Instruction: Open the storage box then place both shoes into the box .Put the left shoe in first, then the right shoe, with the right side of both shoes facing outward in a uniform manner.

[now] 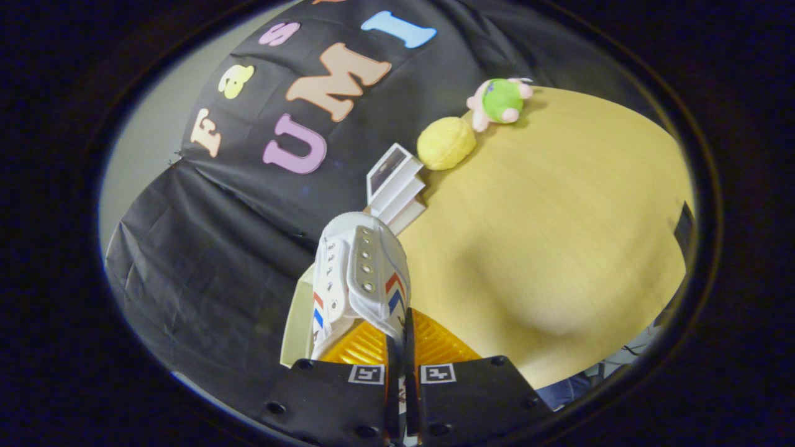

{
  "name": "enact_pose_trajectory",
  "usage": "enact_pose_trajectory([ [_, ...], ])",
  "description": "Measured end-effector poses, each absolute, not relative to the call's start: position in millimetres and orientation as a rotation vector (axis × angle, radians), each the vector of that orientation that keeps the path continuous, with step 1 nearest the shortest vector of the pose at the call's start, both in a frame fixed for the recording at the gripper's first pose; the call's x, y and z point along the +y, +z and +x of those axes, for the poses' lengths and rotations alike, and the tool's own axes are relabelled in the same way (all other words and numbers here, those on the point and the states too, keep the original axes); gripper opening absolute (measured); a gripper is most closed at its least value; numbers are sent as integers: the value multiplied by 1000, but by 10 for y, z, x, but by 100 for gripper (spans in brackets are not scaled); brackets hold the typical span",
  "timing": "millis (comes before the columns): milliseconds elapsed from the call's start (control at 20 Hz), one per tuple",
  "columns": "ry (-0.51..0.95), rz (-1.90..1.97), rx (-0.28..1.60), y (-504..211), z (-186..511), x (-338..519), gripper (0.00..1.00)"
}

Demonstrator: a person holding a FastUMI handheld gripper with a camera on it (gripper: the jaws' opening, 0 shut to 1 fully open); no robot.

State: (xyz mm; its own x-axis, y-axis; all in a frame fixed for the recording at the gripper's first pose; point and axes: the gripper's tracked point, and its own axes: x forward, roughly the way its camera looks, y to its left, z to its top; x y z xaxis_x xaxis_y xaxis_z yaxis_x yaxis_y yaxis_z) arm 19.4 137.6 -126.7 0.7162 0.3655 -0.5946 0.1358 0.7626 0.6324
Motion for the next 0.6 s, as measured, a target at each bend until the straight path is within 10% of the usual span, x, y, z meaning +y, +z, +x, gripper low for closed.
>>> enact_pose_trajectory([
  [600, 288, 607, 874, -999, 672, 2989, 7],
])
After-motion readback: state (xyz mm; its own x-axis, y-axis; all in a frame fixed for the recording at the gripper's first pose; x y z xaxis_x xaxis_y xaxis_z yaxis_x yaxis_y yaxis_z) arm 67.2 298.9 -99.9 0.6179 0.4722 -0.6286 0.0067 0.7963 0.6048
